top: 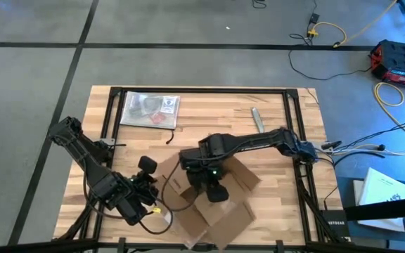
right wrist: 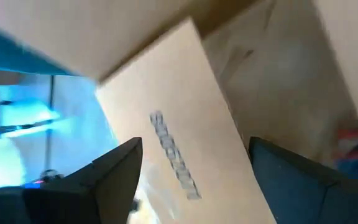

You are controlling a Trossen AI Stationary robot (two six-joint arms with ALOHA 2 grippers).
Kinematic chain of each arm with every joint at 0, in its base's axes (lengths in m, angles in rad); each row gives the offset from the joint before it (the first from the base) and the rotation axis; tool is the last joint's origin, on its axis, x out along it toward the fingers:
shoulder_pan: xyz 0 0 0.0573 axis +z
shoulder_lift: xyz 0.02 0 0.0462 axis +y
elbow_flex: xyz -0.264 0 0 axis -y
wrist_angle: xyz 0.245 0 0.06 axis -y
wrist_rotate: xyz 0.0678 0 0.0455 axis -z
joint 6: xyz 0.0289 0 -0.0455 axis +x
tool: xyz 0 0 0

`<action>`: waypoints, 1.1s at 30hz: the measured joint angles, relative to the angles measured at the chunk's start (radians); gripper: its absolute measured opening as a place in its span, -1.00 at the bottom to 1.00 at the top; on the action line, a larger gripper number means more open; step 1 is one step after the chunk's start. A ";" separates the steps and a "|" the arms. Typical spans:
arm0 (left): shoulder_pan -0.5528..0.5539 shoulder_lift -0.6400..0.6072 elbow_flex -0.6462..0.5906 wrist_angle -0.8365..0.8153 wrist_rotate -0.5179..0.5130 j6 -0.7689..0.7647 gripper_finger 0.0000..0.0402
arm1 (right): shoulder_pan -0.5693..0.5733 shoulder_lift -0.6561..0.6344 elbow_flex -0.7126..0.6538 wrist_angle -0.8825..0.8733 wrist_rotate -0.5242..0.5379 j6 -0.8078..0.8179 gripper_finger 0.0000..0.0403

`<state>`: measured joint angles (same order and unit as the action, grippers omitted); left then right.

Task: Unpack boxes
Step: Break down the box until it is fully flat

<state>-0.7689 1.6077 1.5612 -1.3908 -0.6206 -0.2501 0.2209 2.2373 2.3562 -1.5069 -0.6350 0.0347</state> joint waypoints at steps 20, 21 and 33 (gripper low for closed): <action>0.106 -0.001 -0.002 0.038 0.018 0.101 -1.00 | 0.205 -0.200 -0.002 0.016 0.052 0.340 0.39; 0.114 -0.001 -0.002 0.039 0.015 0.101 -1.00 | 0.213 -0.200 -0.002 0.017 0.060 0.352 0.39; 0.150 -0.001 -0.002 0.049 0.010 0.106 -1.00 | 0.291 -0.202 -0.002 0.027 0.067 0.386 0.39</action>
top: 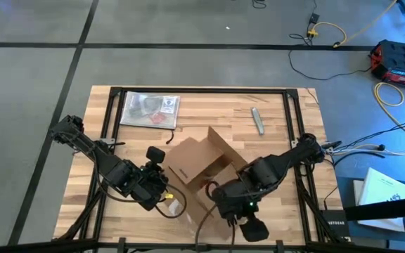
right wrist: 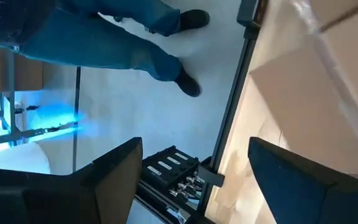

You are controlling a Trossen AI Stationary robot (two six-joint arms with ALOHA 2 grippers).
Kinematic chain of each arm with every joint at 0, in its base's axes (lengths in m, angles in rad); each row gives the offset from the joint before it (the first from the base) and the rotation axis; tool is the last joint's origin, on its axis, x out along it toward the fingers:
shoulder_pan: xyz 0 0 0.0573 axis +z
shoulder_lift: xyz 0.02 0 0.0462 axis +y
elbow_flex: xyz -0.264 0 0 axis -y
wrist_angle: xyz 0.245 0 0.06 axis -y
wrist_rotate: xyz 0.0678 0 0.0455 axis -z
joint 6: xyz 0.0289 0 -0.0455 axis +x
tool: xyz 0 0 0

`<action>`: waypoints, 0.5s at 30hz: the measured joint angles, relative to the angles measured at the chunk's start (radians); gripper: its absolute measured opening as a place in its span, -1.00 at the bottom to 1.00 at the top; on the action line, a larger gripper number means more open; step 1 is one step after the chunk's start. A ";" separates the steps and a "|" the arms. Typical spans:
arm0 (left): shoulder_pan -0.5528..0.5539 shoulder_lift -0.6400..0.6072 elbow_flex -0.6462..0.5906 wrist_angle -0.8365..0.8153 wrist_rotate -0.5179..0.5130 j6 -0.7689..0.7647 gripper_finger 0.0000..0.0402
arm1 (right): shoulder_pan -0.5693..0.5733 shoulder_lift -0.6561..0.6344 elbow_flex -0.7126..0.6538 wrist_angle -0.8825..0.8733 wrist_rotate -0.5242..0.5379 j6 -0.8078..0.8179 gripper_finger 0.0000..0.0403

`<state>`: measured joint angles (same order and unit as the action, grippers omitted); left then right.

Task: Unpack boxes
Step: Break down the box until it is fully flat

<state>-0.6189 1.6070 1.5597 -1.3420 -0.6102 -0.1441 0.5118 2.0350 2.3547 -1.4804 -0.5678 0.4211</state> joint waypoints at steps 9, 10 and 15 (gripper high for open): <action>0.000 0.000 0.000 0.056 -0.001 0.017 -1.00 | -0.092 -0.003 0.000 0.114 0.251 -0.244 0.39; 0.000 0.000 0.000 0.058 -0.001 0.017 -1.00 | -0.106 -0.003 0.000 0.127 0.283 -0.272 0.39; -0.003 0.000 0.001 0.057 -0.002 0.013 -1.00 | -0.178 0.001 0.000 0.144 0.463 -0.398 0.39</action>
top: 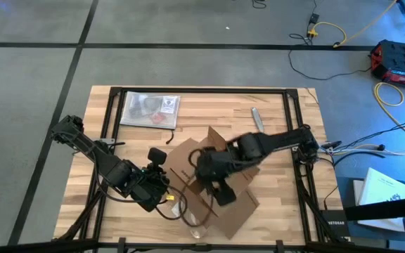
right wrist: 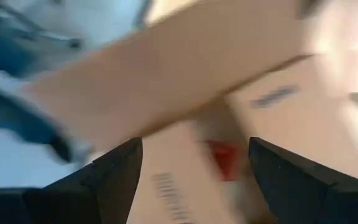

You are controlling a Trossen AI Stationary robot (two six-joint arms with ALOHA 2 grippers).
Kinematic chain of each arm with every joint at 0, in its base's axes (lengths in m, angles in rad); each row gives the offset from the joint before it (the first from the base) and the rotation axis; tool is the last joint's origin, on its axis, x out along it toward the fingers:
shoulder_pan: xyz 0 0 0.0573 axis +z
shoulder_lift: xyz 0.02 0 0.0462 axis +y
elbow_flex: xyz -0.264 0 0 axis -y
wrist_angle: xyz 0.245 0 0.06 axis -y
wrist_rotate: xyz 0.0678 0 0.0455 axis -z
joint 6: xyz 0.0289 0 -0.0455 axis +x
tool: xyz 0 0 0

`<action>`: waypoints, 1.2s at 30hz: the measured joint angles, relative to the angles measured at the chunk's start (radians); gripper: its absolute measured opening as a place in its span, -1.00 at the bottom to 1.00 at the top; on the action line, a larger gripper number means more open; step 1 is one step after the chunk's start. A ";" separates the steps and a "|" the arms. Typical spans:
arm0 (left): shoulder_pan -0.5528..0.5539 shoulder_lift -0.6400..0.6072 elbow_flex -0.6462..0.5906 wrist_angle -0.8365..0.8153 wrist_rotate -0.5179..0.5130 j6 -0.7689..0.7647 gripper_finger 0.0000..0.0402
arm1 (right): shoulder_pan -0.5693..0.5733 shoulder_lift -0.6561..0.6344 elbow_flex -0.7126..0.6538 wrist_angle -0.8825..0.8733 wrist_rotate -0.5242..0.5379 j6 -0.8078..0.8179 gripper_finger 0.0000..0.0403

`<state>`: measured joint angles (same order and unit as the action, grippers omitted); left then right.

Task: Unpack boxes
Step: Break down the box until it is fully flat

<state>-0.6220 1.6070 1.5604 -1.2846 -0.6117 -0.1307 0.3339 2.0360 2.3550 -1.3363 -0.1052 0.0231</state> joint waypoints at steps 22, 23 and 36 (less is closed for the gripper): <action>-0.004 0.001 0.001 0.002 0.000 -0.001 -1.00 | -0.027 0.017 -0.312 0.228 0.297 -0.420 0.39; -0.005 0.001 0.001 0.002 0.000 -0.002 -1.00 | -0.027 0.017 -0.326 0.238 0.297 -0.420 0.39; -0.020 0.001 0.001 0.003 0.001 -0.003 -1.00 | -0.021 0.017 -0.394 0.298 0.418 -0.438 0.39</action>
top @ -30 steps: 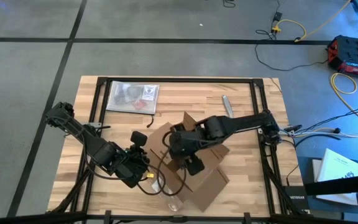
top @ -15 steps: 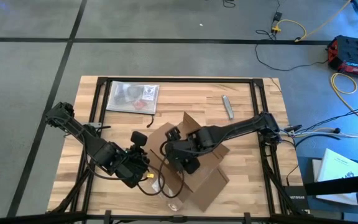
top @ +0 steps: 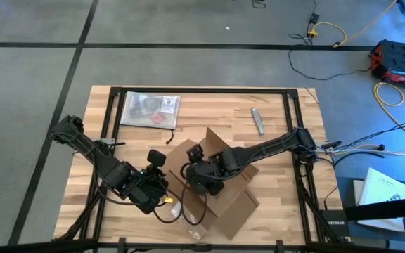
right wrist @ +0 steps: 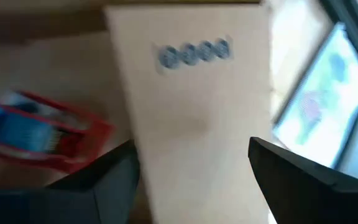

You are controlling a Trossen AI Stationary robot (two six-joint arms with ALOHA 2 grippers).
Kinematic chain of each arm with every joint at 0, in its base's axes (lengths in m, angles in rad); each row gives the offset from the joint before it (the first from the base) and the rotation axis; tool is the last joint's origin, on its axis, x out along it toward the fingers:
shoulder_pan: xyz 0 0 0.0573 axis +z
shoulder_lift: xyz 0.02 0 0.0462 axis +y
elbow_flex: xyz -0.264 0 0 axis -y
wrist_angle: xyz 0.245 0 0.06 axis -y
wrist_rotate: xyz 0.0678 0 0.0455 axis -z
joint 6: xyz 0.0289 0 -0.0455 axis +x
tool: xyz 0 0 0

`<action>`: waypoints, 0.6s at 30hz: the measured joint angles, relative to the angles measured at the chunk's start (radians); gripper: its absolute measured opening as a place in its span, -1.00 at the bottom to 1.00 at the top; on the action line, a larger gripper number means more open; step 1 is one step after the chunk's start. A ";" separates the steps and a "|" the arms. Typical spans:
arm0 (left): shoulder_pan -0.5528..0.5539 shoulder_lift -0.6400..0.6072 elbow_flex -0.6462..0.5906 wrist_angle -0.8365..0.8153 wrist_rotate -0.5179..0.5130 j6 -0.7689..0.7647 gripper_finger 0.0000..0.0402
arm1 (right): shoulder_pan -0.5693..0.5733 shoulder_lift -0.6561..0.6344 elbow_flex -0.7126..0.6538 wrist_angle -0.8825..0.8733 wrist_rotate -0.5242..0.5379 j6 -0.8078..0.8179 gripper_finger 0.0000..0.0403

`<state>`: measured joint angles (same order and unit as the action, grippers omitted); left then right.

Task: Unpack boxes
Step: Break down the box until it is fully flat

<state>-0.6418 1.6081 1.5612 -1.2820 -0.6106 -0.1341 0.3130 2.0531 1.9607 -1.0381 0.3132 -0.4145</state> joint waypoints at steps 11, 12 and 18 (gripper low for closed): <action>0.000 0.000 0.000 -0.001 0.001 0.003 -1.00 | 0.001 0.000 -0.004 0.044 0.101 -0.072 0.28; 0.000 0.000 0.000 -0.002 0.001 0.003 -1.00 | 0.001 0.000 -0.001 0.044 0.103 -0.073 0.23; 0.000 0.000 0.000 -0.001 0.001 0.003 -1.00 | 0.001 0.000 0.001 0.047 0.106 -0.089 -0.21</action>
<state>-0.6418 1.6081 1.5612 -1.2831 -0.6094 -0.1310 0.3138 2.0529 1.9617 -0.9909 0.4187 -0.5039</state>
